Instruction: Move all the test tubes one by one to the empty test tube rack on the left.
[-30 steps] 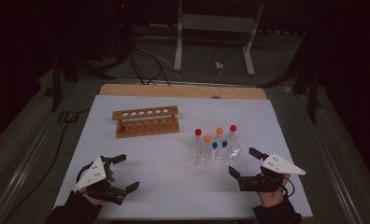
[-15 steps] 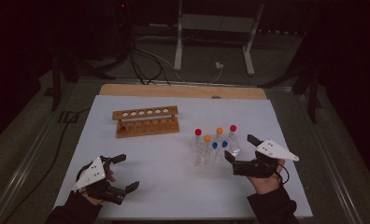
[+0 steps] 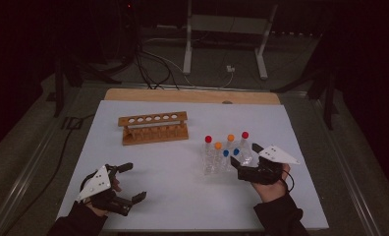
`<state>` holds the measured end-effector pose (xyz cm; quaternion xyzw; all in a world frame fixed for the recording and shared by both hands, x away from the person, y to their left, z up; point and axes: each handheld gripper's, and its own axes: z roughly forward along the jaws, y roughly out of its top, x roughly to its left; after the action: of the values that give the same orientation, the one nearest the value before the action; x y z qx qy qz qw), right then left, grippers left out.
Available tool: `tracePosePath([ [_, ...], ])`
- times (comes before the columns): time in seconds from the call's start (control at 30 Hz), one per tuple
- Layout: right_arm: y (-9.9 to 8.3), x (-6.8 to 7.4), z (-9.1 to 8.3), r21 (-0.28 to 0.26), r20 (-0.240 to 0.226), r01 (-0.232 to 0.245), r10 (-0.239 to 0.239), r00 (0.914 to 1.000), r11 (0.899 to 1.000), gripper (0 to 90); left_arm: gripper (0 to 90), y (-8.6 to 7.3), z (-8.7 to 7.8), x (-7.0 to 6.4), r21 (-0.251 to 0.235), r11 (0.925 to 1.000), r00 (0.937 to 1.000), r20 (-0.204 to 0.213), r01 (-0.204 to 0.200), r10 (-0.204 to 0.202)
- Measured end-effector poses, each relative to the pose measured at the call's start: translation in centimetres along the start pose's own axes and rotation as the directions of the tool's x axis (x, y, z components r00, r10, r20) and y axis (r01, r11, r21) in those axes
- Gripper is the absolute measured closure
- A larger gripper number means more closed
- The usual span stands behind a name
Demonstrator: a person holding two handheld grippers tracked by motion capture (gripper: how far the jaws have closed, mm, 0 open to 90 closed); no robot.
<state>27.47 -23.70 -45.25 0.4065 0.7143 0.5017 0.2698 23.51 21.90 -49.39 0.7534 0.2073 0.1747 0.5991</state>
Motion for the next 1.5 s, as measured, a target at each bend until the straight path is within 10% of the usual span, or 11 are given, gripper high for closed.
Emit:
tracePosePath([
  [0.67, -1.4, -0.1, 2.5, 0.23, 0.009, 0.006, -0.008, 0.9999, 0.973, 56.2, 0.5, 0.0, 0.0, 0.0, -0.001, 1.0, 1.0, 0.002, -0.001, 0.001],
  [1.5, -1.0, -0.1, 3.4, 0.244, -0.01, 0.026, -0.024, 0.9997, 0.969, 76.9, 0.5, 0.0, 0.0, 0.0, 0.0, 1.0, 1.0, 0.001, 0.003, -0.003],
])
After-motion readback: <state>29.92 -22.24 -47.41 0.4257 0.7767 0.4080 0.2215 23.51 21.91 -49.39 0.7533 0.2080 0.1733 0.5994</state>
